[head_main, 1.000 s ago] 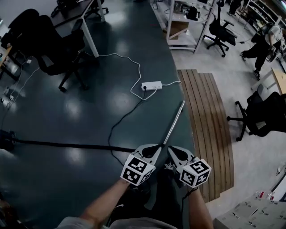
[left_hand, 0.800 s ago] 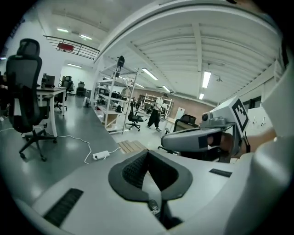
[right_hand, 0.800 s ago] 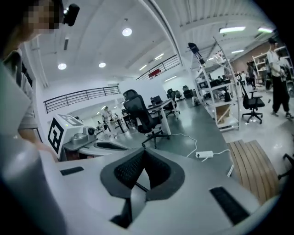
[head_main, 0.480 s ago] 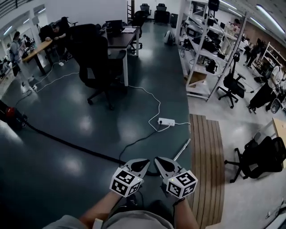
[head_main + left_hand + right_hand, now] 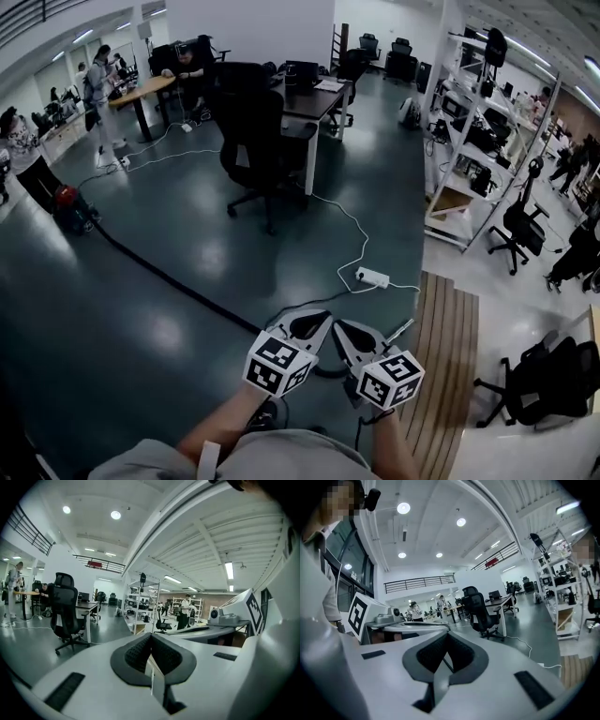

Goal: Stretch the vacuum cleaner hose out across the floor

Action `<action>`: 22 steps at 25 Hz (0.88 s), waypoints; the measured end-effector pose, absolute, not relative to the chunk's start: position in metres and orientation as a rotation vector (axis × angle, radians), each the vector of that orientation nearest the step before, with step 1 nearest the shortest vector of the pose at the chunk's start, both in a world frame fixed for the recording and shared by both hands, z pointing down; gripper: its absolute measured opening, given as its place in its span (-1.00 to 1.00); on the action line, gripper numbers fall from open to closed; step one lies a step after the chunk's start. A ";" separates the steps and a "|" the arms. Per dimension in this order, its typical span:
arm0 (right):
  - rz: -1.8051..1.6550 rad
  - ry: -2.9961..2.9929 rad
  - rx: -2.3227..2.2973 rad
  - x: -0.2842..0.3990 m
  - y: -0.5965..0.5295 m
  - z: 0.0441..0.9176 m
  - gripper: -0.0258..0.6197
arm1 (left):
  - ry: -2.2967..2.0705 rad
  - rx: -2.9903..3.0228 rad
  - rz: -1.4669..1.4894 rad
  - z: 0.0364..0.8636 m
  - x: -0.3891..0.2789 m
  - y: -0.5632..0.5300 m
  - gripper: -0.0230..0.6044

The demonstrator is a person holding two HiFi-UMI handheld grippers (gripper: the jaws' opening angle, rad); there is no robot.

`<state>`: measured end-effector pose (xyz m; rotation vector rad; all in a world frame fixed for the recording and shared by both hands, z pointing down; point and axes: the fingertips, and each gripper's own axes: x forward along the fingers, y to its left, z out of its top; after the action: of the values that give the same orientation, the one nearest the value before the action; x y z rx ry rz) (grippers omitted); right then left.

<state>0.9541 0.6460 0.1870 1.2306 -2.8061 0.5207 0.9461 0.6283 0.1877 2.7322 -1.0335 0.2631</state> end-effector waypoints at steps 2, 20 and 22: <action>0.505 -2.811 1.218 0.958 0.652 0.181 -0.90 | -1.067 2.738 0.254 0.179 0.948 0.636 -0.91; 0.297 -2.854 1.286 0.963 0.650 0.126 -0.90 | -1.092 2.798 0.178 0.137 0.940 0.641 -0.90; 0.289 -2.845 1.302 0.965 0.649 0.125 -0.90 | -1.070 2.806 0.180 0.137 0.942 0.640 -0.91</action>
<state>0.9646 0.6490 0.1249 1.3022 -2.8450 0.2888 0.9420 0.6403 0.1373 2.8057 -1.0701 0.1798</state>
